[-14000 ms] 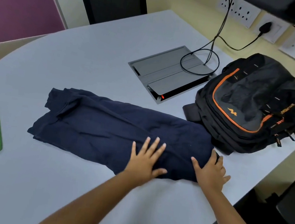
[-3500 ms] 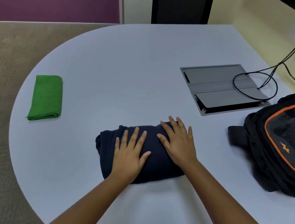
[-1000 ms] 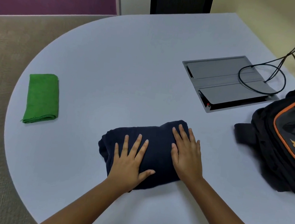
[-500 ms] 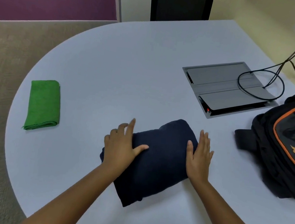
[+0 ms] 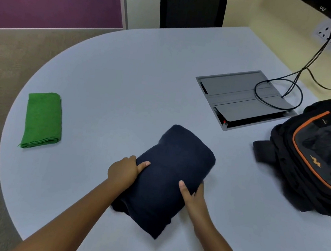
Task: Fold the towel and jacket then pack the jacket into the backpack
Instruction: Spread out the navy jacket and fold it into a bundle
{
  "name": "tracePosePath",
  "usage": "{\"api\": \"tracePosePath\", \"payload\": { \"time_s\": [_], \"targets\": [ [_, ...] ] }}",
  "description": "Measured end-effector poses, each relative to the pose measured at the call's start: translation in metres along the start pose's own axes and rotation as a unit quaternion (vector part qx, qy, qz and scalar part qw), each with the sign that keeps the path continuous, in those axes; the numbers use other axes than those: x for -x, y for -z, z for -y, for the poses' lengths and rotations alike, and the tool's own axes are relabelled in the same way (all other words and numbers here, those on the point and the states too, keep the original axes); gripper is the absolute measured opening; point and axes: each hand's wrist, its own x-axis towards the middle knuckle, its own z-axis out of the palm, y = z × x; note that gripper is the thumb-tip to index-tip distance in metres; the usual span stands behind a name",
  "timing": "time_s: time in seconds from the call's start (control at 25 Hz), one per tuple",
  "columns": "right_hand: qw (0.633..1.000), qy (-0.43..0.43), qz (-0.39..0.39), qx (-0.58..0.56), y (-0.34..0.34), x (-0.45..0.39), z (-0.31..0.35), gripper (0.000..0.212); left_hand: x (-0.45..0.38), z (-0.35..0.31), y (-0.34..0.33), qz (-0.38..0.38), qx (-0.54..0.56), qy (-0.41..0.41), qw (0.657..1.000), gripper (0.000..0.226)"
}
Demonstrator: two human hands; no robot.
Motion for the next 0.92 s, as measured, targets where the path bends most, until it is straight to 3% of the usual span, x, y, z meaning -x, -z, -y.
{"api": "tracePosePath", "payload": {
  "time_s": [0.2,0.28,0.4,0.52,0.6,0.72,0.84,0.92],
  "targets": [
    [0.987,-0.066,0.128,-0.065,0.017,0.001,-0.012,0.085,0.038,-0.001,-0.029,-0.104,0.209,0.041,0.972,0.051],
    [0.983,-0.061,0.131,-0.112,0.009,0.006,-0.021,0.090,0.049,-0.007,-0.033,-0.096,0.289,0.011,0.952,0.055],
    [0.981,-0.035,0.113,-0.152,0.005,0.000,-0.021,0.094,0.045,-0.003,-0.025,-0.018,0.380,-0.007,0.925,0.060],
    [0.981,-0.035,0.118,-0.151,0.010,-0.004,-0.010,0.086,0.041,0.005,-0.010,0.131,0.499,-0.001,0.857,0.067],
    [0.981,-0.036,0.132,-0.139,0.012,-0.006,-0.002,0.079,0.042,0.008,-0.005,0.181,0.543,-0.009,0.820,0.070],
    [0.976,-0.034,0.162,-0.140,0.005,-0.013,0.012,0.078,0.043,0.013,0.006,0.155,0.560,-0.017,0.813,0.075],
    [0.970,-0.023,0.193,-0.145,-0.022,-0.023,0.033,0.061,0.038,0.035,0.036,0.104,0.565,-0.012,0.818,0.055],
    [0.966,-0.003,0.224,-0.128,-0.046,-0.032,0.054,0.062,0.035,0.054,0.057,0.054,0.573,-0.007,0.818,0.052]
  ]
}}
